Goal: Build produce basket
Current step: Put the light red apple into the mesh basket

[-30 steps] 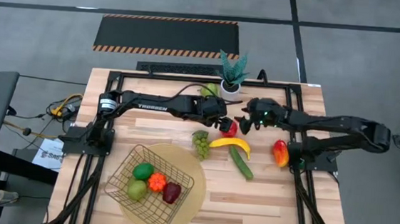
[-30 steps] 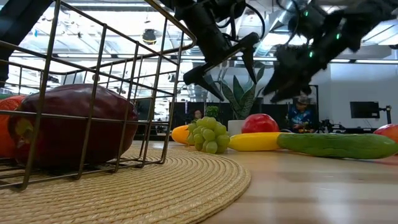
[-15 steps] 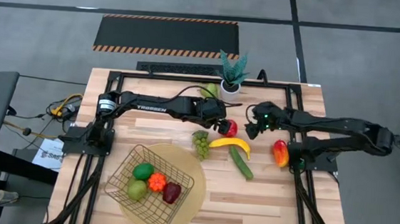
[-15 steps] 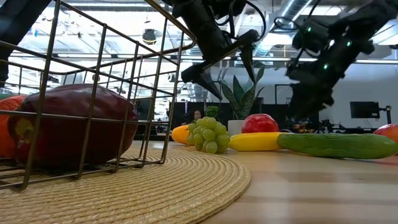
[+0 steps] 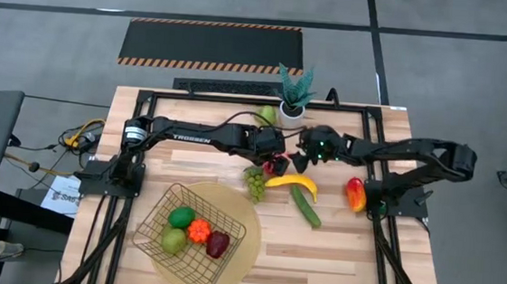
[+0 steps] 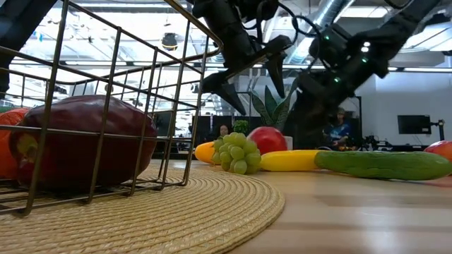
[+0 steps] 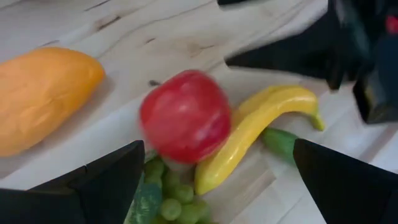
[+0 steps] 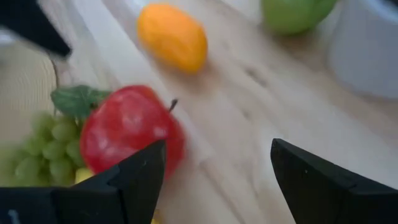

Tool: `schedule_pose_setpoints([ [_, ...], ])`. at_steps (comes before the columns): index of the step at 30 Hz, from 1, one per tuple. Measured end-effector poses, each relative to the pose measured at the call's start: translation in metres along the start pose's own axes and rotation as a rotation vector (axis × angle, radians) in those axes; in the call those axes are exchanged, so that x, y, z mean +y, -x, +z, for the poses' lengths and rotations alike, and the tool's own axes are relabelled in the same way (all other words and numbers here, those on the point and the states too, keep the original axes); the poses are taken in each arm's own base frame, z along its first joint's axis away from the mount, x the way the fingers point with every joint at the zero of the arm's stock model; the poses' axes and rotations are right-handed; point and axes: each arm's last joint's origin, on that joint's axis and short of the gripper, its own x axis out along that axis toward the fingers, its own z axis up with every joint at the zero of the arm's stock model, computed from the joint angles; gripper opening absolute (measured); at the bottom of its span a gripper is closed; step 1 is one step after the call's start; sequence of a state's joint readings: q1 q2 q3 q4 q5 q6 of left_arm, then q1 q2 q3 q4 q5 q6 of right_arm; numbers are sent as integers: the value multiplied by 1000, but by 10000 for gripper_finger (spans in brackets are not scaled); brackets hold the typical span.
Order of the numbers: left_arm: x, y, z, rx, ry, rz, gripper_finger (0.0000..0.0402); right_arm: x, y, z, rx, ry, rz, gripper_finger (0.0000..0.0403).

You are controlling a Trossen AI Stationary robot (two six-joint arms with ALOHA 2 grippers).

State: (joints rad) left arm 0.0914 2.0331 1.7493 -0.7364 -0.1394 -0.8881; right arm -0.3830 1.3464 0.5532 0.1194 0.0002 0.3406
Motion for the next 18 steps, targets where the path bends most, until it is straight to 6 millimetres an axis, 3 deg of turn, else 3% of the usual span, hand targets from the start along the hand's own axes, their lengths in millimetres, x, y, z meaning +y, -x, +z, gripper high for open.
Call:
schedule_pose_setpoints([
  [3,0,0,0,0,-5,-2,396,-1,12,16,2,-6,-21,311],
  [7,1,0,0,-24,37,27,396,-3,45,38,-15,-31,-48,311],
  [12,-1,-4,3,-107,72,43,396,-4,83,46,-50,-51,-56,311],
  [18,-7,-23,-1,-123,67,15,396,-5,108,42,-72,-93,-58,311],
])
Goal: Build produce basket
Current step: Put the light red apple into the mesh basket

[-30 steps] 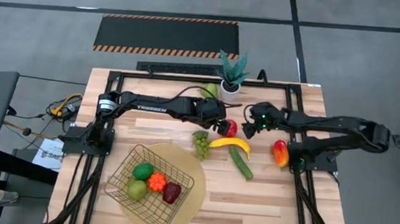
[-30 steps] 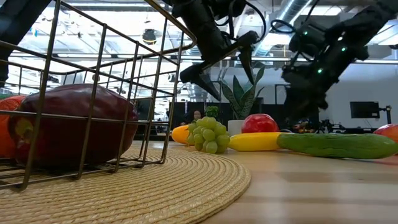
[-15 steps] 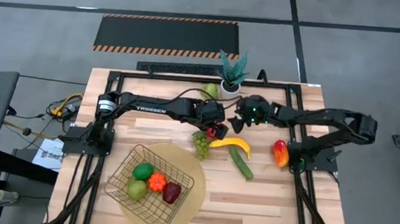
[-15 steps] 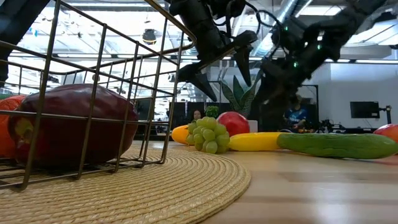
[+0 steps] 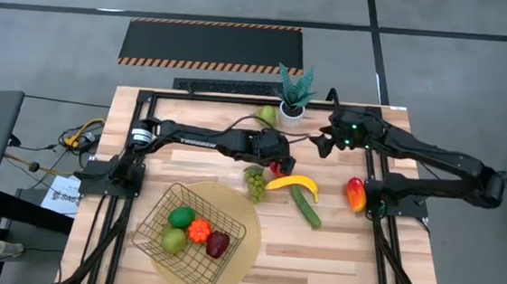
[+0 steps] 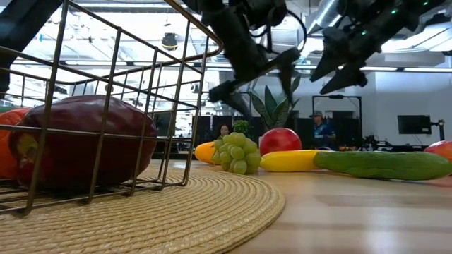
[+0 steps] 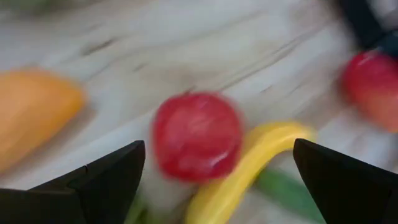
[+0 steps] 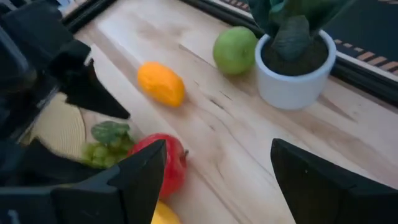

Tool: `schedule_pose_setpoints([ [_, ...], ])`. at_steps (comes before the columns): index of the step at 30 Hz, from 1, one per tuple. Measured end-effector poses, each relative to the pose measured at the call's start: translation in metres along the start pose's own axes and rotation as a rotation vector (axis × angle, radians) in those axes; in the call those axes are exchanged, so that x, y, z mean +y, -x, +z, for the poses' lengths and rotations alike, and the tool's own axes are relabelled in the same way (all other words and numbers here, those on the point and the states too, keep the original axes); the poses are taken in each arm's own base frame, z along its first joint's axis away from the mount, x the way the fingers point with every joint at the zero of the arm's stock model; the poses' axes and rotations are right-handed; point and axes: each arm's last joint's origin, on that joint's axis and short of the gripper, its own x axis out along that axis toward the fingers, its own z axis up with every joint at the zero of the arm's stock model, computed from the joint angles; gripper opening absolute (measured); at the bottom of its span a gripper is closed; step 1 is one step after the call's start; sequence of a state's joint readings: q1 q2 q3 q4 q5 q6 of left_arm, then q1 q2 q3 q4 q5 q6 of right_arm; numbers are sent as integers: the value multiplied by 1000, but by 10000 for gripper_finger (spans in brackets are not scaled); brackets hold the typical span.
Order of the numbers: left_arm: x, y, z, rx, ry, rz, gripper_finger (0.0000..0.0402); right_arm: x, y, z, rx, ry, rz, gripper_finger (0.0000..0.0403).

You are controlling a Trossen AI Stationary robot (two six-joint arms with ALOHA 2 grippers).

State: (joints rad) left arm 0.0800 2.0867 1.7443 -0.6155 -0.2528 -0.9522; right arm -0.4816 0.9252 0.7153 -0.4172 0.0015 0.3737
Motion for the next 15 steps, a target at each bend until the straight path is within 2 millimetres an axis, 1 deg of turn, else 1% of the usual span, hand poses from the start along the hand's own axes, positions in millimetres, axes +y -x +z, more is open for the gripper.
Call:
schedule_pose_setpoints([
  [2,-5,-6,0,-64,-9,-9,396,0,6,0,-10,-3,4,311],
  [3,-4,-7,0,-69,-32,2,396,0,9,-1,-9,-2,5,311],
  [4,-2,-8,-1,-61,-60,19,396,-1,12,-2,-5,-2,3,311],
  [6,-6,-18,-2,-72,-66,-14,396,0,14,-2,-12,-1,6,311],
  [8,-3,-27,-8,-41,-100,7,396,-1,18,-4,-7,-2,3,311],
  [10,-4,-40,-15,-39,-131,10,396,-1,18,-3,-12,-1,6,311],
  [13,-1,-51,-22,-8,-166,30,396,-2,19,-6,7,0,-1,311],
  [15,-1,-56,-23,-11,-168,26,396,-2,19,-6,12,3,-2,311],
])
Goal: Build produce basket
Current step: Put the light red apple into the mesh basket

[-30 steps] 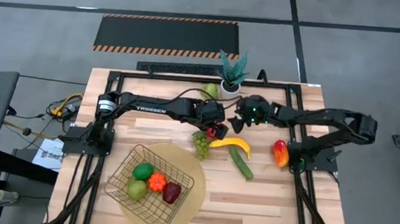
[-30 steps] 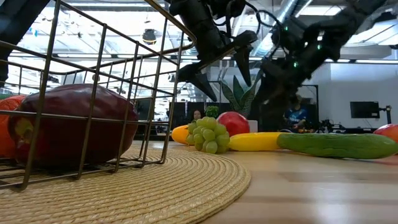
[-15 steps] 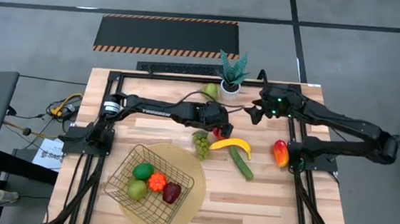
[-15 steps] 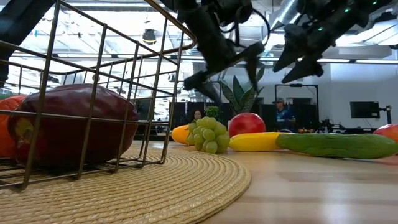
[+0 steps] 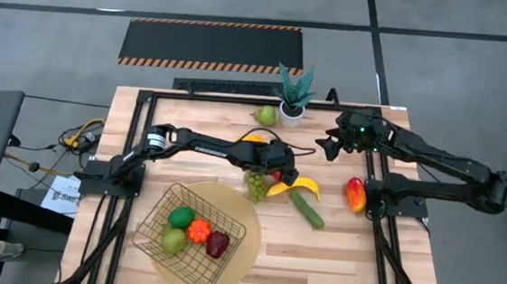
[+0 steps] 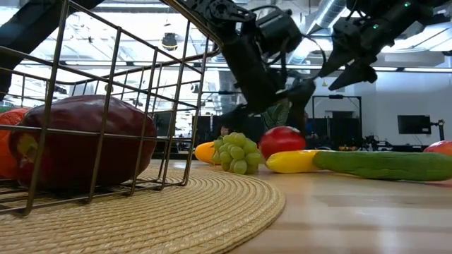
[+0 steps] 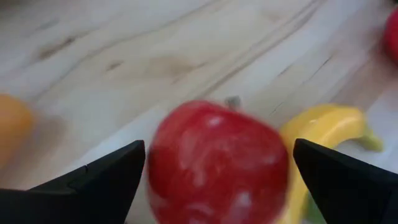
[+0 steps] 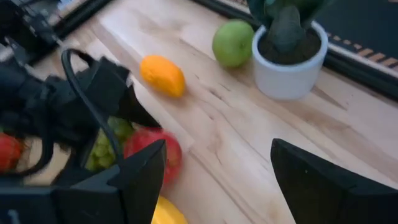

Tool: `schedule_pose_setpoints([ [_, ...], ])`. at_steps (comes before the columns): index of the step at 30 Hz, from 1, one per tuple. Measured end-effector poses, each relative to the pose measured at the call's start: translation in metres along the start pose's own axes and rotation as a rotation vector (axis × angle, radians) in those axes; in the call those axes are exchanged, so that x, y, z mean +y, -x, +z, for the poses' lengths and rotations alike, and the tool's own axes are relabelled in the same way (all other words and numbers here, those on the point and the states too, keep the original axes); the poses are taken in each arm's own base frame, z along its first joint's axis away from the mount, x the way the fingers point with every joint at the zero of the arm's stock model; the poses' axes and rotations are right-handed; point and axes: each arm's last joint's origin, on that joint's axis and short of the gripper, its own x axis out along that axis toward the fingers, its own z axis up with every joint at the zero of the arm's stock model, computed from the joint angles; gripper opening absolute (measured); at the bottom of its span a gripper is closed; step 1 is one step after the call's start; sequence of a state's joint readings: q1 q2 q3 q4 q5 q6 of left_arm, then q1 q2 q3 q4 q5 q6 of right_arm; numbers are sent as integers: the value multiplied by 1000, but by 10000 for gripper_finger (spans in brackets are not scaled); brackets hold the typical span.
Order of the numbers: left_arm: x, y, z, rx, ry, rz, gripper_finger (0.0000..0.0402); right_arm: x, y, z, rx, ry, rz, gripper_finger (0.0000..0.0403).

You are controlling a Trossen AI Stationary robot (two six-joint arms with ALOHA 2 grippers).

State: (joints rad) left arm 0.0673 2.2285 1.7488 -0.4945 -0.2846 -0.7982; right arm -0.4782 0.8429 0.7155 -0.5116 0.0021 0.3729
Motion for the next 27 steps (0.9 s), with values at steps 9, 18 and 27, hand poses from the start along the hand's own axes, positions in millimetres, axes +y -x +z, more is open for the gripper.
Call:
schedule_pose_setpoints([
  [9,0,0,-1,-2,-85,7,396,-1,0,-2,18,29,-7,311],
  [18,-5,22,12,5,-20,-39,396,-1,0,-2,19,36,-7,311],
  [27,-30,140,46,87,-157,-173,396,-1,0,-3,34,39,-12,311],
])
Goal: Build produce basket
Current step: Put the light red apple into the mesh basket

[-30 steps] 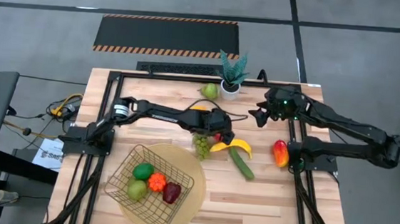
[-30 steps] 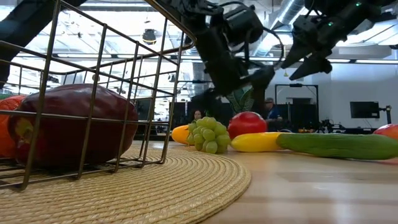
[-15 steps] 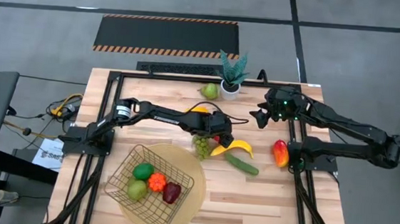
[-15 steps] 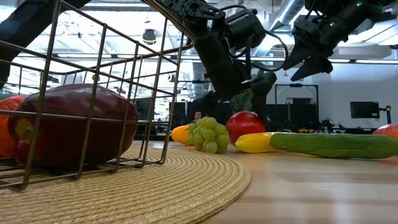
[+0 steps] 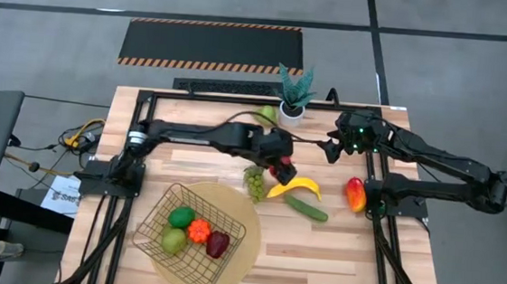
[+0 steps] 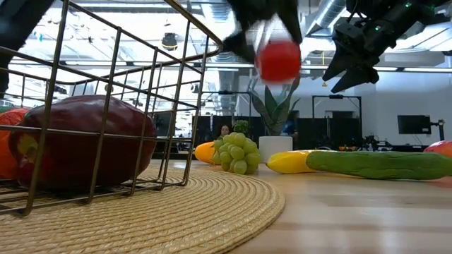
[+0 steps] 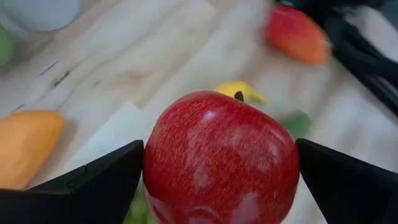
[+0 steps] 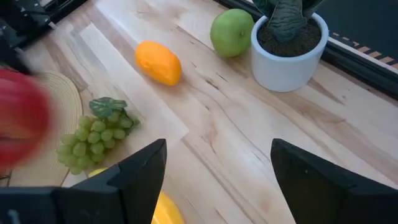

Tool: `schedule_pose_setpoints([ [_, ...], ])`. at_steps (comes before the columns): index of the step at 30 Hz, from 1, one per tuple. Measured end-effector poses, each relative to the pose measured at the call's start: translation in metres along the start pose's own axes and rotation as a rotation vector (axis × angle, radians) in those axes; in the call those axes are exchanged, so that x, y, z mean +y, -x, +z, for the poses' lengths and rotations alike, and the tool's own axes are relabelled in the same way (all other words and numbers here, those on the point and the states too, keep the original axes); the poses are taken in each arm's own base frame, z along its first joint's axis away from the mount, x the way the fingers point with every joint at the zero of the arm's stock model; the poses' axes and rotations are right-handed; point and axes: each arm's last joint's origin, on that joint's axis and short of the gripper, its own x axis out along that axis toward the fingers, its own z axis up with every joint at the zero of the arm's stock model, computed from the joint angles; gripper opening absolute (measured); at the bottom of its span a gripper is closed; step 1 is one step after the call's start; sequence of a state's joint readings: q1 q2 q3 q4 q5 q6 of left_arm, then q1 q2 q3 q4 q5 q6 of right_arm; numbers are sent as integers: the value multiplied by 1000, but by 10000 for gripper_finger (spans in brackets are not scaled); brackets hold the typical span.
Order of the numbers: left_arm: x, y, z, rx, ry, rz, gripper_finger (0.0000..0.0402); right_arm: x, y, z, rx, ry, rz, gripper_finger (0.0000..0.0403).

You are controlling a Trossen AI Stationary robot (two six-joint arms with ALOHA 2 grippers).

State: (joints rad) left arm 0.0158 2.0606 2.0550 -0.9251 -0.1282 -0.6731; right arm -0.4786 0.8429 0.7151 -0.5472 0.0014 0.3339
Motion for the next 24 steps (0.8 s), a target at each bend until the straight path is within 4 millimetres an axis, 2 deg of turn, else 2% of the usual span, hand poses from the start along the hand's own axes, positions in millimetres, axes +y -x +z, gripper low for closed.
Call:
schedule_pose_setpoints([
  [7,-27,99,-11,30,-62,-138,396,0,0,0,0,2,0,311],
  [12,-43,155,-31,45,-144,-322,396,0,0,0,0,3,1,311],
  [19,-64,204,-68,52,-238,-468,396,0,0,0,-1,3,1,311],
  [24,-68,214,-90,130,-99,-405,396,0,0,0,-1,2,1,311],
])
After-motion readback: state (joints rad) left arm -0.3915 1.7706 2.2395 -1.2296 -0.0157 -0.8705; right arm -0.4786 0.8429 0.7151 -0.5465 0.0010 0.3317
